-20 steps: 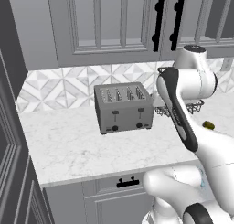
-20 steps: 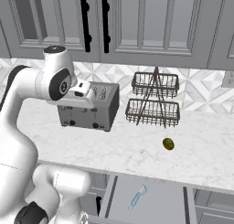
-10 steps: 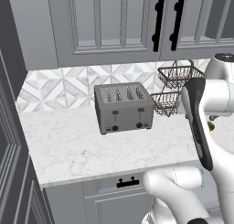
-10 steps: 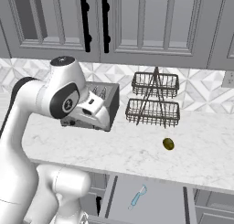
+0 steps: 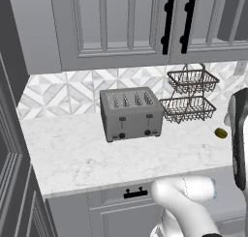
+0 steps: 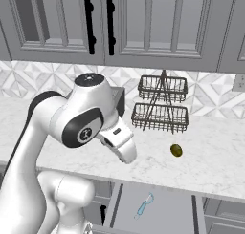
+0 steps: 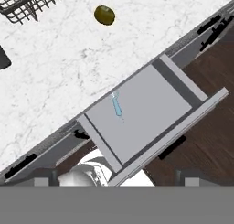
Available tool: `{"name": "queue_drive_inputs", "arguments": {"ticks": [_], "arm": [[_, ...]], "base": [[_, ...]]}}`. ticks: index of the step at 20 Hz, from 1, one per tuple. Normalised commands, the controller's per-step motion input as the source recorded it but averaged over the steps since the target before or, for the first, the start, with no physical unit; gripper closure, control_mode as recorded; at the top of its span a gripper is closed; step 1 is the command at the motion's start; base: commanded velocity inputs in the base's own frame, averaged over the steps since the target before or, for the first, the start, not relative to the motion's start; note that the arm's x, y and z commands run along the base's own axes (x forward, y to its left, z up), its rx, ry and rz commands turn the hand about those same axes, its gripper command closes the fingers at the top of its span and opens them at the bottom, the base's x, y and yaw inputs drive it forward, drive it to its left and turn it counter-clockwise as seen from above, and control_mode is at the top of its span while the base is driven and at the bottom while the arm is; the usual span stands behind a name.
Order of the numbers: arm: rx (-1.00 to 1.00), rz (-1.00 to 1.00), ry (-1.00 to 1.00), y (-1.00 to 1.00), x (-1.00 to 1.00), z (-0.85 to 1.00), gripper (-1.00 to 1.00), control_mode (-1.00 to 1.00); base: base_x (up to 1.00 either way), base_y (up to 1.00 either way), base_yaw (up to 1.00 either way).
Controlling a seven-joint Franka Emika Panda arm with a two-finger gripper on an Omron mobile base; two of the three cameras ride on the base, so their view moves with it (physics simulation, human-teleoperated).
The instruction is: Pick the peeler from the drawer and place it on the counter.
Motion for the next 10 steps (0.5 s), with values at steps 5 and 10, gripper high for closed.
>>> {"name": "queue_drive_inputs", "arguments": {"ticks": [5,10], "arm": [[0.07,-0.32,0.0,-0.85,-0.64,-0.16,-1.0,-1.0],[0.05,-0.26,-0.06,-0.65,-0.54,-0.41,-1.0,-1.0]], "base": [[0.0,0.0,0.0],[0.0,0.0,0.0]]}}
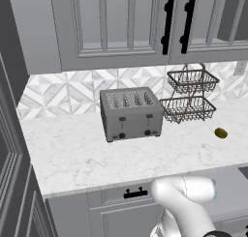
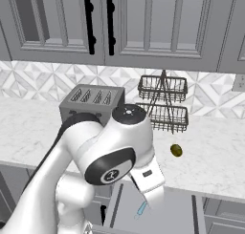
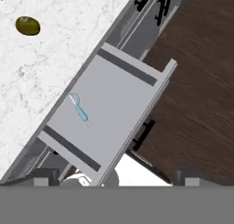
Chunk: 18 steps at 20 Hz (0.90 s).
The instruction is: Pick the peeler from the drawer and place it on the counter.
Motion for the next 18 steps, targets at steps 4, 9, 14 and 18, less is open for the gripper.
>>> {"name": "queue_drive_inputs", "arguments": {"ticks": [4,9,14,18], "arm": [[0.0,-0.1,-0.1,-0.04,-0.01,-0.21,-1.0,-1.0],[0.0,-0.02,-0.01,-0.06,0.0,-0.28,-1.0,-1.0],[0.03,0.0,0.0,-0.2,0.03,-0.54,-1.0,-1.0],[0.11,-0.04,0.06,0.0,0.19,-0.88,-1.0,-1.0]], "base": [[0.0,0.0,0.0],[0.0,0.0,0.0],[0.0,0.0,0.0],[0.0,0.0,0.0]]}}
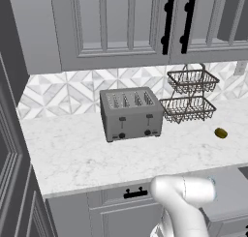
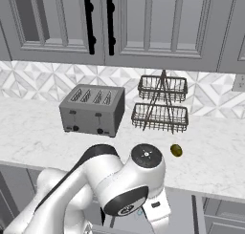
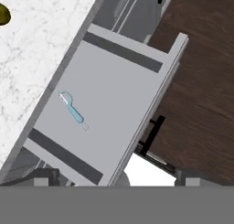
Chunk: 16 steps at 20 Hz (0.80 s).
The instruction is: Pick the peeler from the drawer and place it on the counter.
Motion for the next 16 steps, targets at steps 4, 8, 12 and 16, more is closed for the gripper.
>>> {"name": "queue_drive_inputs", "arguments": {"ticks": [4,8,12,16], "arm": [[0.27,-0.09,0.07,-0.14,0.22,-0.98,-1.0,-1.0],[0.29,-0.16,0.13,-0.15,0.3,-0.87,-1.0,-1.0],[0.3,-0.21,0.17,-0.01,0.13,-0.85,-1.0,-1.0],[0.15,-0.17,0.21,-0.01,-0.09,-0.6,-1.0,-1.0]], "base": [[0.0,0.0,0.0],[0.0,0.0,0.0],[0.0,0.0,0.0],[0.0,0.0,0.0]]}}
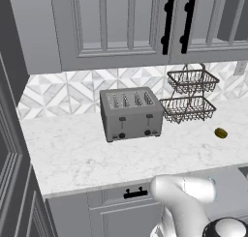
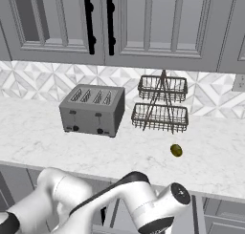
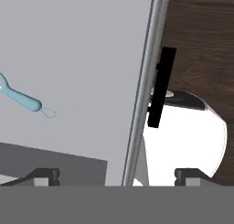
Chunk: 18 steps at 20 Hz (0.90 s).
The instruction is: Pick the peeler from the drawer and place it on the counter.
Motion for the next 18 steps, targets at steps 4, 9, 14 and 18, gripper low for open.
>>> {"name": "queue_drive_inputs", "arguments": {"ticks": [4,9,14,18], "arm": [[0.0,-0.13,0.15,-0.02,0.08,-0.39,-1.0,-1.0],[0.0,-0.13,0.07,-0.08,0.01,-0.61,-1.0,-1.0],[0.0,-0.06,0.07,0.0,0.0,-0.39,-1.0,-1.0],[0.0,0.0,0.04,0.0,-0.3,-0.03,-1.0,-1.0]], "base": [[0.0,0.0,0.0],[0.0,0.0,0.0],[0.0,0.0,0.0],[0.0,0.0,0.0]]}}
